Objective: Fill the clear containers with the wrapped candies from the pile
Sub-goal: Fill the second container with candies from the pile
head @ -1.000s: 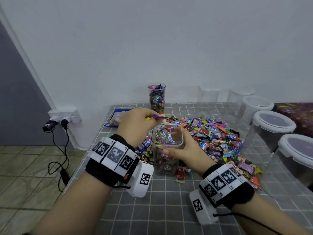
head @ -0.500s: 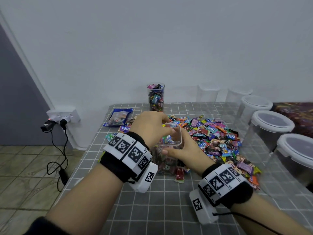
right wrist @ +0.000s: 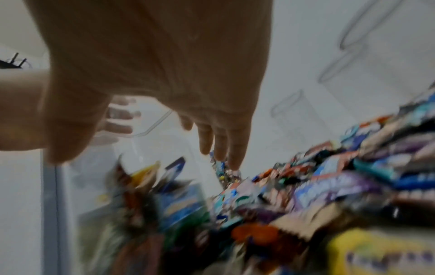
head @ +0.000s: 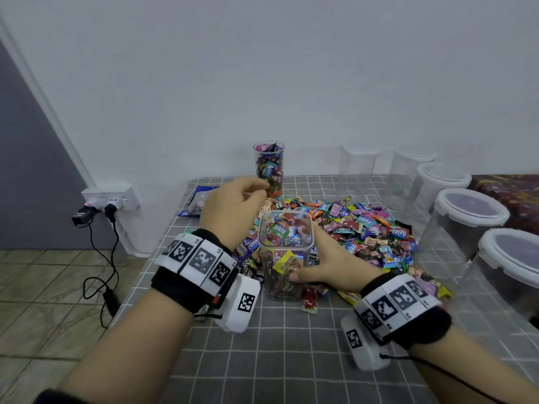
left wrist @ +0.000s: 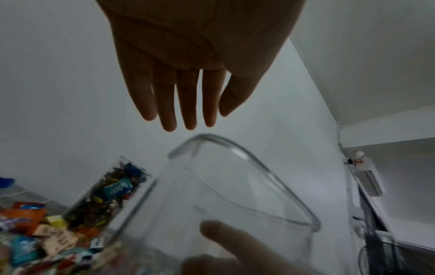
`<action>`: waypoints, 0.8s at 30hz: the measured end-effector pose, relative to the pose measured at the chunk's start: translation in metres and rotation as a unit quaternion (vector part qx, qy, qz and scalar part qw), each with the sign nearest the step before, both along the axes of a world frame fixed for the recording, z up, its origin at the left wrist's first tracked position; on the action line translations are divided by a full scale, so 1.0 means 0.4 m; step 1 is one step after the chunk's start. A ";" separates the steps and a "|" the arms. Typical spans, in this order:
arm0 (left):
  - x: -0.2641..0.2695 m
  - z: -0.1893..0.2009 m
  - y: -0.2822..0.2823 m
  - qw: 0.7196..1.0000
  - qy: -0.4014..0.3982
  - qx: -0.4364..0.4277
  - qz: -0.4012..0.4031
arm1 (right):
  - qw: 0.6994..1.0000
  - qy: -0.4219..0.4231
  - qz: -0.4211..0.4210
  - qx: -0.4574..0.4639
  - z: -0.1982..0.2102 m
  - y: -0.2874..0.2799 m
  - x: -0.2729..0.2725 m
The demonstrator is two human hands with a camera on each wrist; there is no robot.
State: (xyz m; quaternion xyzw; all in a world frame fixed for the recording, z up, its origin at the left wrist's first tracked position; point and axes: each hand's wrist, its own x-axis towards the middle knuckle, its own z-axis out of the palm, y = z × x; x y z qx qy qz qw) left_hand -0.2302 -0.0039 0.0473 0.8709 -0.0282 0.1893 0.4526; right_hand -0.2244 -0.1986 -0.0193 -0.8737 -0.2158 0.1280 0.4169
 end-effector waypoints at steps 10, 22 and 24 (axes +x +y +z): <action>0.064 -0.118 0.090 0.930 0.246 0.274 -0.007 | 0.933 -0.013 -0.023 -0.360 -0.006 -0.062 0.064; 0.096 -0.217 0.061 0.832 0.359 0.417 -0.070 | 0.893 0.018 -0.010 -0.449 -0.027 -0.034 0.102; 0.099 -0.223 0.058 0.827 0.362 0.425 -0.073 | 0.889 0.016 -0.006 -0.458 -0.032 -0.030 0.102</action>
